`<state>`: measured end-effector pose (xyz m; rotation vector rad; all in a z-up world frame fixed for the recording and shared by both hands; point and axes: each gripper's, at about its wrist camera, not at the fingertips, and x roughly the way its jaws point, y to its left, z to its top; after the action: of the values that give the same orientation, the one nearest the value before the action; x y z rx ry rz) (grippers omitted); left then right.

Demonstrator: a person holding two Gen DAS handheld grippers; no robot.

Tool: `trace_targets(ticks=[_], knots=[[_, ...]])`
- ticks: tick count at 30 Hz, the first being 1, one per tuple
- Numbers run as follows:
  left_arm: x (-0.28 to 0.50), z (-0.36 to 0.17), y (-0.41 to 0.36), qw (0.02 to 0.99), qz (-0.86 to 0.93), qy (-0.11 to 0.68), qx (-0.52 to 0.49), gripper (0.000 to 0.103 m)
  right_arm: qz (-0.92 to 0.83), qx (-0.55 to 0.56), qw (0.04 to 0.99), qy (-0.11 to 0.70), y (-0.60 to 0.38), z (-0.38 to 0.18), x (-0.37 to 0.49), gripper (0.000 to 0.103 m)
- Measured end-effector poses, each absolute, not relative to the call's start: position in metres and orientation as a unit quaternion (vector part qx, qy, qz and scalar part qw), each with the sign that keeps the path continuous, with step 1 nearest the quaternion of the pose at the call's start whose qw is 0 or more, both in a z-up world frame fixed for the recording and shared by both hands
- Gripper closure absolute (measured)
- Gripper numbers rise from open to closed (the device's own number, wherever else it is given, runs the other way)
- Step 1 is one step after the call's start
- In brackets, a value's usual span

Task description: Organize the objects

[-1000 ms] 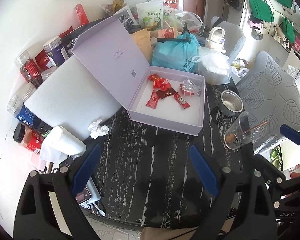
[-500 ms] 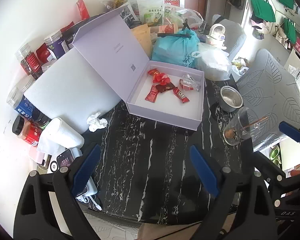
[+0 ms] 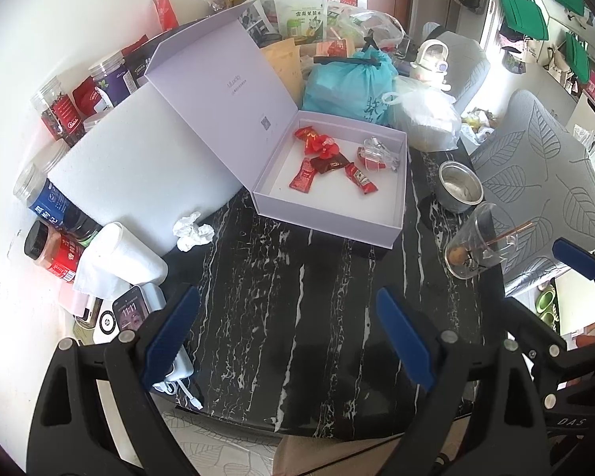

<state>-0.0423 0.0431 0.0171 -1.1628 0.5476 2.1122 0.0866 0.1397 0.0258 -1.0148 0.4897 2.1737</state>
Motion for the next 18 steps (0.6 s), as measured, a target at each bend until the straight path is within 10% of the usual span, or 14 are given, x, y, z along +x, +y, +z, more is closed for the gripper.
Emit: trace_targets(ticks=[18], knots=[[-0.0403,0.0183,0.0459,0.338,0.802,0.214,-0.443,0.012,0.836,-0.387,0.343,0.185,0.1403,0.0294,0.0876,0.001]])
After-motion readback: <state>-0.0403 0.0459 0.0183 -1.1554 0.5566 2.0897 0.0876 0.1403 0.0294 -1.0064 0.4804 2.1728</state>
